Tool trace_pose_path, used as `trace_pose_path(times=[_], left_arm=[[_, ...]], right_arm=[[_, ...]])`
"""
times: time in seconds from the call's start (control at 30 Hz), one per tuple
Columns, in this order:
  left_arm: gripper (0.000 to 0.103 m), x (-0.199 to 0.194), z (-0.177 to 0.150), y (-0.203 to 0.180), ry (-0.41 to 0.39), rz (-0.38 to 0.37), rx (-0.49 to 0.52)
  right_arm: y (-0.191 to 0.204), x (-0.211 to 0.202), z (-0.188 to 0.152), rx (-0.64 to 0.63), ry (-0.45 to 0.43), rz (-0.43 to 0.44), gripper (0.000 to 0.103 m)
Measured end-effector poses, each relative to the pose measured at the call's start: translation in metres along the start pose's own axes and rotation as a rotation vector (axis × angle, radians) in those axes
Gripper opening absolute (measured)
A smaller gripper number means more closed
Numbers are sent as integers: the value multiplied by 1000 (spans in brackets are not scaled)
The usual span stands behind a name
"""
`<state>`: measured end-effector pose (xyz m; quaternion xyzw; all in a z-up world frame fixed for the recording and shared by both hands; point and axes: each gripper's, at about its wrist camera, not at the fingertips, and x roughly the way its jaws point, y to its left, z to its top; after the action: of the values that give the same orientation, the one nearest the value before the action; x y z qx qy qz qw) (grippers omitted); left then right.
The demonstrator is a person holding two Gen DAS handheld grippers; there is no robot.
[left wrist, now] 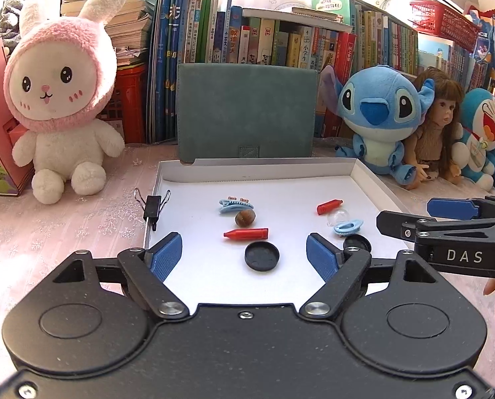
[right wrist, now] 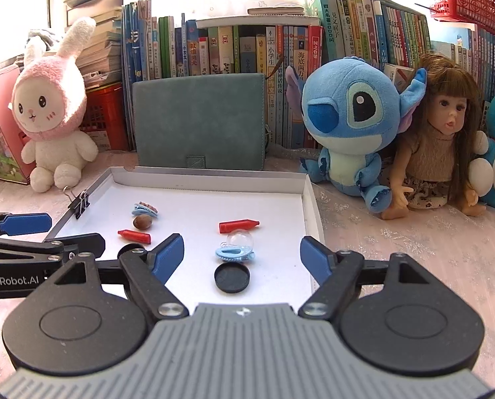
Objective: Organize rigid objects
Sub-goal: 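Open the left gripper to release the nut while the right releases the crayon, then withdraw both open grippers from the tray toward the objects on the table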
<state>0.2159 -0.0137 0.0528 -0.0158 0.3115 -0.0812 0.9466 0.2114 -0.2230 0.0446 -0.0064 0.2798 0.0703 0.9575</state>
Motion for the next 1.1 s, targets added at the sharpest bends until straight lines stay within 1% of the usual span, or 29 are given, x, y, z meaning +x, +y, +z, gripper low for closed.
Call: trace_pose_path(times=[0.17,0.4,0.53,0.67,0.9,0.93,1.03,1.07,1.1], left_arm=[[81,-29,-24,2,-16,-20,29],[81,-60,-54,4,-18,-61,11],[82,-79,-79,1,-60,-48,17],[82,-94,-104,0,-94,-42,14],[82,-113,-132,-5,-127,-31,36],[82,-114,-135,-5,-128,-34,38],[75,-116,-143,-7,-115,-51,38],[72,-116,-145,-8,-110,-57,38],[66,-116,-147,-9,-106,-64,36]], right_arm=[[4,-30,-22,-39,-37,28,87],[13,-67,-56,-87,-68,74,88],[16,-84,-75,-87,-85,102,89],[20,-97,-94,-101,-103,101,91],[22,-117,-126,-101,-141,105,92],[23,-120,-130,-98,-154,102,92],[24,-127,-143,-92,-208,89,92],[25,-129,-147,-94,-223,87,92],[26,-131,-150,-97,-237,83,92]])
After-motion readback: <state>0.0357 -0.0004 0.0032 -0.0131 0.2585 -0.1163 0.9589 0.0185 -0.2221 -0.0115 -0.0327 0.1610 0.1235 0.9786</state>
